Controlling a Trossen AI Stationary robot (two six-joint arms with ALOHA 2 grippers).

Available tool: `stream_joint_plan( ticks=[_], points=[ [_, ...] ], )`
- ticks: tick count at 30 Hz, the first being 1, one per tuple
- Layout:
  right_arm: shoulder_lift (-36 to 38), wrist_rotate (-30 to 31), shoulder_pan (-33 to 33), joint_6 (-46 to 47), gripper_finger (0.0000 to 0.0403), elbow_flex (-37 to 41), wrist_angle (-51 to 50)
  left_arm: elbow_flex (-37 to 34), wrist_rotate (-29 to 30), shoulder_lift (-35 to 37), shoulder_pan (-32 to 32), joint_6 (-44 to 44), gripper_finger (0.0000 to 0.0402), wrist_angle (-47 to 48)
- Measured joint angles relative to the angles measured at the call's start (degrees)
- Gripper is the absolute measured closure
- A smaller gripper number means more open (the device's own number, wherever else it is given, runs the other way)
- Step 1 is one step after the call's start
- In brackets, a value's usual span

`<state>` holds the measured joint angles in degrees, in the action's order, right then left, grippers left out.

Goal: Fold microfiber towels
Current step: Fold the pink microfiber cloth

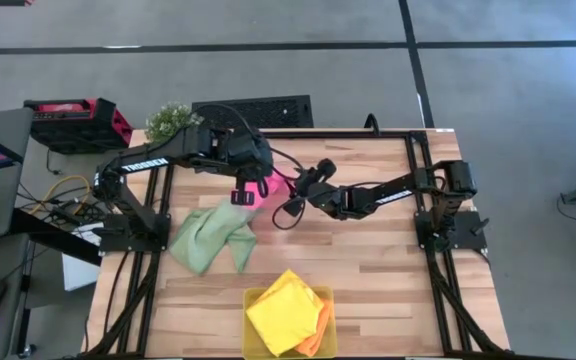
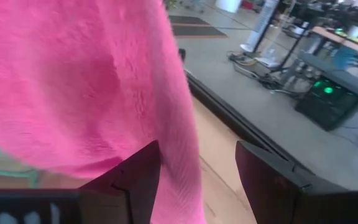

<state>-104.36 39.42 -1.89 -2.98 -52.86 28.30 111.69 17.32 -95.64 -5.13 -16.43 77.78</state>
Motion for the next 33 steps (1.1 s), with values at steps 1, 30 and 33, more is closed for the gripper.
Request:
stream_joint_plan(
  ticks=[1, 30, 33],
  points=[
    [0.0, 0.7, 0.0, 0.0, 0.0171, 0.0, -0.1, 0.4, 0.0, 0.0, 0.0, 0.0, 0.0401, 0.4],
    [0.0, 5.8, -1.3, 3.0, 0.0305, 0.0, -10.7, 2.7, 2.1, 0.0, 0.1, 1.2, 0.0401, 5.3],
    [0.0, 5.6, -1.4, 2.7, 0.0363, 0.0, -11.9, 2.7, 2.1, 0.0, 0.1, 1.2, 0.0401, 5.3]
  ],
)
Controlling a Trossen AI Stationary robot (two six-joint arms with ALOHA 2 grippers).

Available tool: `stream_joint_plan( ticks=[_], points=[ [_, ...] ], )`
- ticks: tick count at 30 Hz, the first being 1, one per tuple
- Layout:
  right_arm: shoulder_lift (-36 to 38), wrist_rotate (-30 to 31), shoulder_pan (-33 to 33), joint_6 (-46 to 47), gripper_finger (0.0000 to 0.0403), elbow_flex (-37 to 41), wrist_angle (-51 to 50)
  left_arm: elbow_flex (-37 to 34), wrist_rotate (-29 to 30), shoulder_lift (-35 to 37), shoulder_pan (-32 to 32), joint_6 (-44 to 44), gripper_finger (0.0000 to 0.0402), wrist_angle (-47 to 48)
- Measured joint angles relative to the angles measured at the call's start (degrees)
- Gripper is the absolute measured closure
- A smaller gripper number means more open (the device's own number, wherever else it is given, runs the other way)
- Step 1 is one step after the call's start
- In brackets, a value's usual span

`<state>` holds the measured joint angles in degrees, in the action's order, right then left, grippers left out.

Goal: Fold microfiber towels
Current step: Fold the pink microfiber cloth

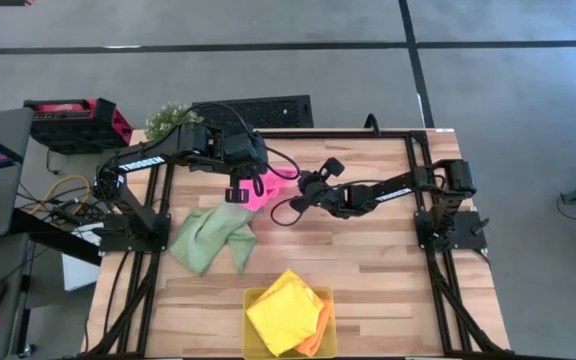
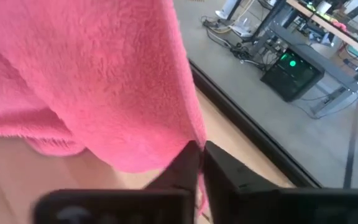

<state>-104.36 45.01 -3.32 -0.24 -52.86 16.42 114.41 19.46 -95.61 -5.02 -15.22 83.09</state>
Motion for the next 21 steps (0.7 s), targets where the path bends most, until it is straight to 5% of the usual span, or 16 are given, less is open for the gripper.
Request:
stream_joint_plan(
  ticks=[11, 21],
  points=[
    [1.3, 0.0, -0.2, -7.1, 0.0396, 0.0, -2.0, 0.0, 2.5, 0.0, 0.0, 1.2, 0.0401, 0.7],
    [15.4, 0.1, -1.0, -7.8, 0.0398, 0.0, -16.3, 0.0, 6.4, 0.0, -1.3, 7.9, 0.0401, 3.5]
  ],
)
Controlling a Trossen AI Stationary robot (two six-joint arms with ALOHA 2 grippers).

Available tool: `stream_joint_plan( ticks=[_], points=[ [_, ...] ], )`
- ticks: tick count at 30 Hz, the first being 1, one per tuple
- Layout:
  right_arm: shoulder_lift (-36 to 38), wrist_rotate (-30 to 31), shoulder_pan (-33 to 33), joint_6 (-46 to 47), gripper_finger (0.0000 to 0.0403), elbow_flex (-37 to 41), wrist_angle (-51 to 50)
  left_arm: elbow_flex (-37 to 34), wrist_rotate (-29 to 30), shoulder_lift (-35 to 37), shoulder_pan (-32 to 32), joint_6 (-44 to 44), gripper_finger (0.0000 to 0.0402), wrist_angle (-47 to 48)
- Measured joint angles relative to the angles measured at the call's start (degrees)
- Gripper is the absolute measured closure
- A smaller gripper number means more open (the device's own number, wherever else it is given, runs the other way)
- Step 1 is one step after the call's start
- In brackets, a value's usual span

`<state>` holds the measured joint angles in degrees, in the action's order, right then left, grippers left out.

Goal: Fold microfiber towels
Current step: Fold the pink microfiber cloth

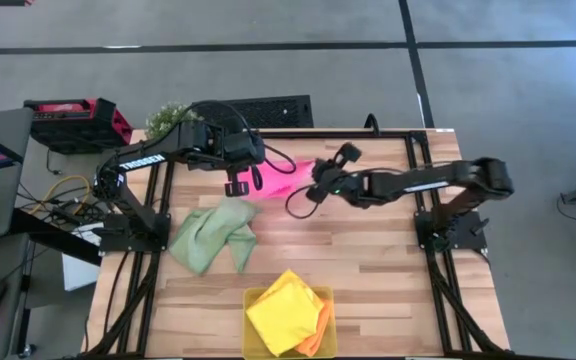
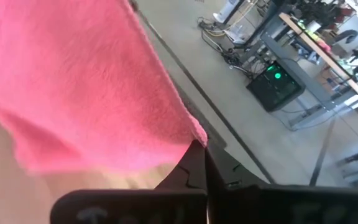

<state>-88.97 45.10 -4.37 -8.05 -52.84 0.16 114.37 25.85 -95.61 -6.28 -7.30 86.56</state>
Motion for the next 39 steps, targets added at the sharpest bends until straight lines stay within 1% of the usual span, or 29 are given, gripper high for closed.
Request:
stream_joint_plan(
  ticks=[3, 7, 13, 17, 20, 24, 27, 28, 31, 33, 35, 39],
  points=[
    [5.6, 0.0, -0.9, -0.9, 0.0400, 0.0, -4.8, 0.0, 0.1, 0.0, -0.8, 0.1, 0.0401, -0.3],
    [13.0, 0.0, -2.1, -1.5, 0.0400, 0.0, -9.4, -0.1, 1.9, 0.0, -2.3, 2.1, 0.0401, -2.3],
    [22.5, 0.0, -3.4, -6.6, 0.0401, 0.0, -9.7, -3.7, 2.1, -0.2, -4.4, 1.7, 0.0401, -8.5],
    [26.6, -0.3, -4.9, -8.4, 0.0401, 0.0, -9.8, -7.2, 4.8, -0.2, -5.8, -1.7, 0.0401, -14.5],
    [27.8, -0.4, -7.4, -10.2, 0.0401, 0.0, -9.6, -7.8, 4.9, -0.2, -7.8, -3.6, 0.0401, -19.1],
    [27.8, -0.3, -11.5, -10.5, 0.0401, 0.0, -10.2, -7.8, 4.3, -1.1, -9.6, -6.9, 0.0401, -25.9],
    [26.8, -0.2, -13.3, -10.1, 0.0401, -0.1, -10.2, -7.7, 3.5, -1.6, -10.6, -8.9, 0.0401, -29.0],
    [26.6, -0.4, -13.4, -9.4, 0.0401, 0.0, -11.6, -7.6, 3.1, -2.0, -10.6, -8.9, 0.0401, -29.3],
    [26.9, -2.0, -12.8, -6.5, 0.0401, -0.1, -15.4, -7.8, 1.9, -4.2, -10.7, -7.7, 0.0401, -25.3],
    [26.8, -3.5, -11.7, -4.0, 0.0401, 0.0, -20.1, -7.9, 0.4, -5.5, -10.0, -6.0, 0.0401, -21.9],
    [26.7, -4.0, -10.1, -1.2, 0.0401, 0.0, -24.6, -7.8, -1.5, -6.8, -9.2, -4.4, 0.0401, -19.1],
    [26.8, -5.6, -6.2, 5.6, 0.0401, 0.0, -33.6, -7.9, -2.8, -10.1, -6.5, -2.0, 0.0401, -15.0]
  ],
)
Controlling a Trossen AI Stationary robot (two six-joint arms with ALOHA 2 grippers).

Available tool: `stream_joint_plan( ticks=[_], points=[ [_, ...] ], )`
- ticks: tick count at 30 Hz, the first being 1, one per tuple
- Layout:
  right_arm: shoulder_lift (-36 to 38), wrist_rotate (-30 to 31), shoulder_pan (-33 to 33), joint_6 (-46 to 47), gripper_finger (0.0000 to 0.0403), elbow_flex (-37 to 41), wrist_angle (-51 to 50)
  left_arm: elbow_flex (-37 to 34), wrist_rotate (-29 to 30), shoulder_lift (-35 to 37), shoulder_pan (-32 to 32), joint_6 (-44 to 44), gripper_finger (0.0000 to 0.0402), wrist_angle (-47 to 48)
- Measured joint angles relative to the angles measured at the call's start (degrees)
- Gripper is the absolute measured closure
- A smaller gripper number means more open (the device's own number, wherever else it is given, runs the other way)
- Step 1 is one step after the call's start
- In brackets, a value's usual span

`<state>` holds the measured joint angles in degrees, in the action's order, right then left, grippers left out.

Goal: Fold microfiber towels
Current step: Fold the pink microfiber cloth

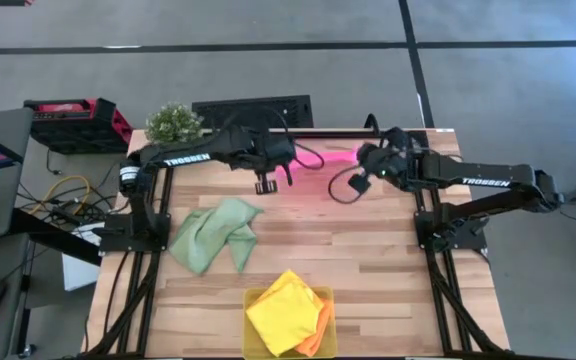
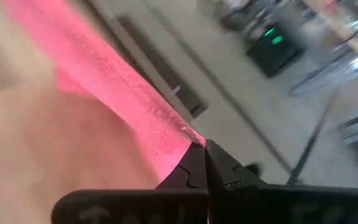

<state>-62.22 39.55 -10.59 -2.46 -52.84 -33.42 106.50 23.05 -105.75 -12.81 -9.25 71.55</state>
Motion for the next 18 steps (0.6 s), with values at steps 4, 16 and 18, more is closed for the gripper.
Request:
stream_joint_plan(
  ticks=[4, 16, 18],
  points=[
    [0.0, -2.1, 4.2, 7.0, 0.0401, 0.0, -8.8, 0.1, -2.1, -2.3, 3.1, 1.3, 0.0401, 1.3],
    [-0.6, -7.9, 15.7, 24.8, 0.0401, 3.3, -19.3, 0.1, -15.7, -7.5, 11.7, 7.1, 0.0401, 3.0],
    [-0.9, -9.3, 17.7, 27.7, 0.0401, 5.7, -18.6, 0.1, -17.5, -9.2, 12.8, 7.5, 0.0401, 2.8]
  ],
)
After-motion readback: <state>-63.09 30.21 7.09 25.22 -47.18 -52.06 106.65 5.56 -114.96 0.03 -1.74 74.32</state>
